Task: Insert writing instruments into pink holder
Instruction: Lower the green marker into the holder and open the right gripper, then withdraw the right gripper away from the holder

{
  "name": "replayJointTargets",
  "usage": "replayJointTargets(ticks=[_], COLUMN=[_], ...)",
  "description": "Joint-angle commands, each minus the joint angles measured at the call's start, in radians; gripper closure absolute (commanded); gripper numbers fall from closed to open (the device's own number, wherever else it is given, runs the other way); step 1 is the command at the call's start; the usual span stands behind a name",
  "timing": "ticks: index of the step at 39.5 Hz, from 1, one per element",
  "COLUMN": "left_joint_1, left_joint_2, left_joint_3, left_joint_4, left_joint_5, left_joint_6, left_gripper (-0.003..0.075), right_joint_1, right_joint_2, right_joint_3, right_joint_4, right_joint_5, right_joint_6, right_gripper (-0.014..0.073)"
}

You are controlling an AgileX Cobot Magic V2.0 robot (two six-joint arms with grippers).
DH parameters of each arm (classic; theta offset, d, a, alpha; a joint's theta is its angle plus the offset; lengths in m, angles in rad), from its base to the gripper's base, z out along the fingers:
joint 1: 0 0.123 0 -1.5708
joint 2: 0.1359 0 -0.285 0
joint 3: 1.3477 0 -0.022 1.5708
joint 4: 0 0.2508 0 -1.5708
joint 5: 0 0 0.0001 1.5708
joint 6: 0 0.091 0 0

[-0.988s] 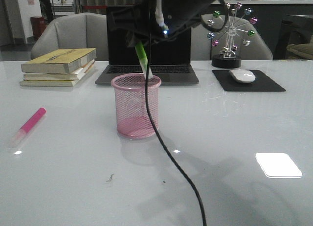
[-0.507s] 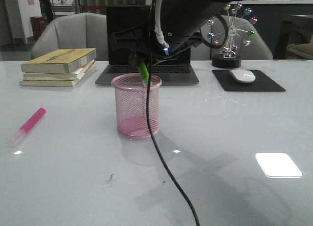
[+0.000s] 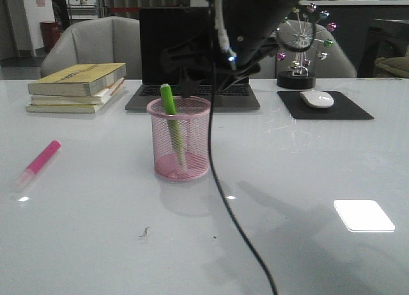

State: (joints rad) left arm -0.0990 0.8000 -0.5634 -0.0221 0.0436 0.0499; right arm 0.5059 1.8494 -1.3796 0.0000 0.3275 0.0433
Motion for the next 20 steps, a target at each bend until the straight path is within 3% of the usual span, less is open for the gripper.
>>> replayJointTargets(ticks=[1,12,20], left_joint_1=[-0.001,-0.001,-0.001], left_joint_2=[-0.004,-0.004,-0.004], left_joint_3=[-0.036,-0.036,-0.036], left_joint_4=[-0.001,-0.001,-0.001], left_joint_5=[-0.087,-0.126,-0.142], left_joint_6=[0.001,0.001,0.001], left_gripper=[0.0262,0.0262,0.0262], right_joint_1=[-0.062,-0.27,-0.429], right_joint_2=[-0.139,-0.324,-0.492], right_joint_3=[-0.042,-0.029,0.09], right_joint_4=[-0.031,-0.031,-0.031], right_joint_5=[0.034,0.227,0.292], right_joint_6=[-0.005,0.002,0.002], right_gripper=[0.0116,0.0116,0.0116])
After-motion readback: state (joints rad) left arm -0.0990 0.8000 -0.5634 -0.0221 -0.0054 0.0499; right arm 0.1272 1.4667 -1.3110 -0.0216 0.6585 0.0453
